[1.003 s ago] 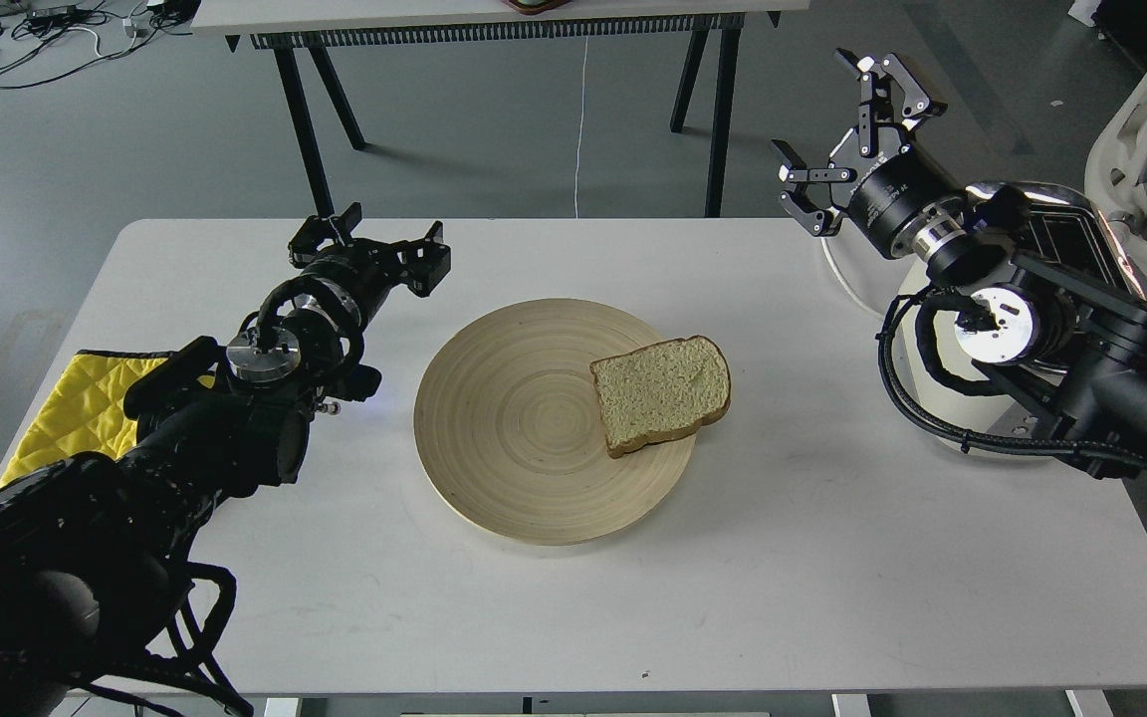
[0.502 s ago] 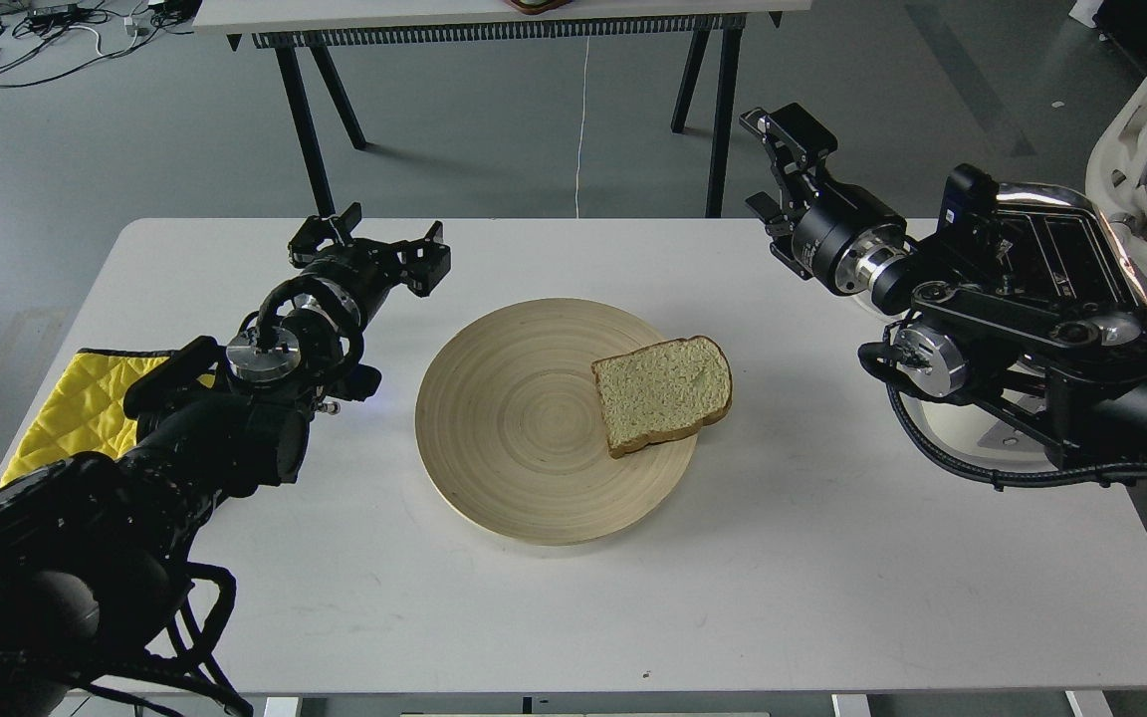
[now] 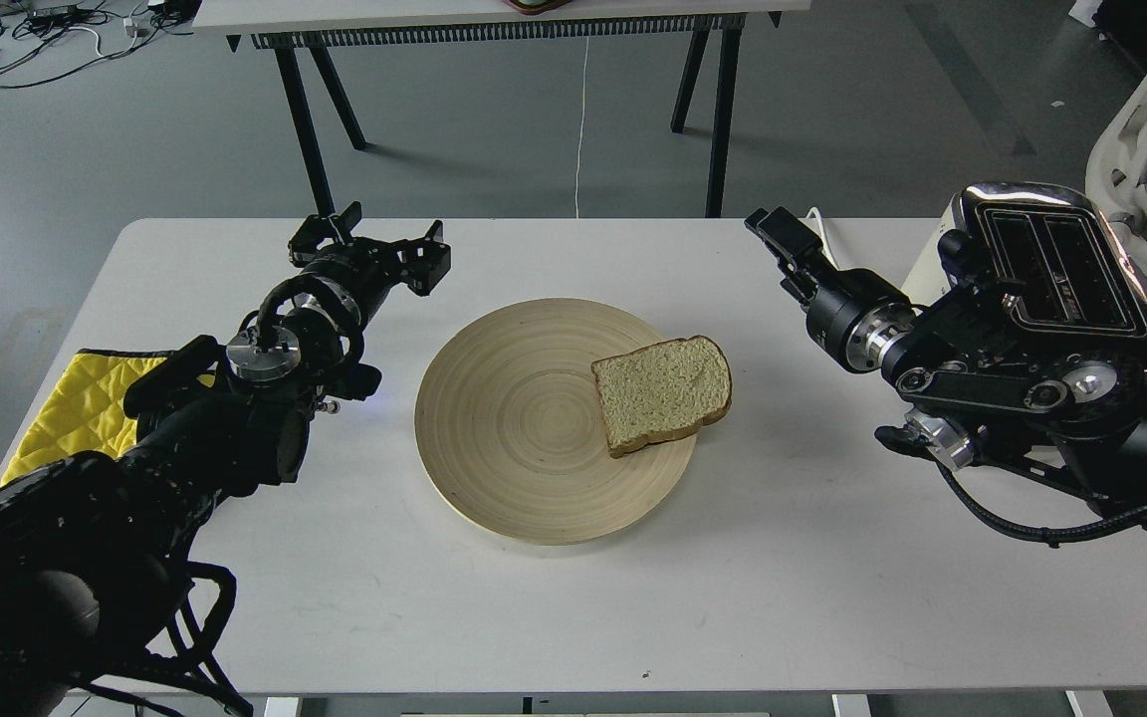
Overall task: Put bread in toaster with right arm
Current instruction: 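Lower the open right gripper to the edge of the bread slice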
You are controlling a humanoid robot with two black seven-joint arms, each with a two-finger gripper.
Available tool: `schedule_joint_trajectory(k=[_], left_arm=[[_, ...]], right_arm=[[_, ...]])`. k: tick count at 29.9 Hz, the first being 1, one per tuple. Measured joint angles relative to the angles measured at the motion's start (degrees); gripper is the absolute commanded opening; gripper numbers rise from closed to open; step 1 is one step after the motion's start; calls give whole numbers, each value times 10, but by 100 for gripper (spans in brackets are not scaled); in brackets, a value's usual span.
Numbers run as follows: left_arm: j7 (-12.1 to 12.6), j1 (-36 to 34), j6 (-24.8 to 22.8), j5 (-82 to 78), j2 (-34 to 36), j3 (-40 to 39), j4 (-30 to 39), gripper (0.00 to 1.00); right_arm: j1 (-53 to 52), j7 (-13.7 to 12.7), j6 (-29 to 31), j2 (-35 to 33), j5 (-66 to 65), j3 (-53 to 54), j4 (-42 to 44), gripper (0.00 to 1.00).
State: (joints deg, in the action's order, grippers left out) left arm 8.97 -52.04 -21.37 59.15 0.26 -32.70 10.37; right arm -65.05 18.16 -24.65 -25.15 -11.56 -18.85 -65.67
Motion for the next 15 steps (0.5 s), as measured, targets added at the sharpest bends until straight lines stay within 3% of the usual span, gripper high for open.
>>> schedule_joint_trajectory(k=[15], left_arm=[[0,0,0,0,0,0,0,100]], right_arm=[[49,-1,-22,39,0,-28,5,97]])
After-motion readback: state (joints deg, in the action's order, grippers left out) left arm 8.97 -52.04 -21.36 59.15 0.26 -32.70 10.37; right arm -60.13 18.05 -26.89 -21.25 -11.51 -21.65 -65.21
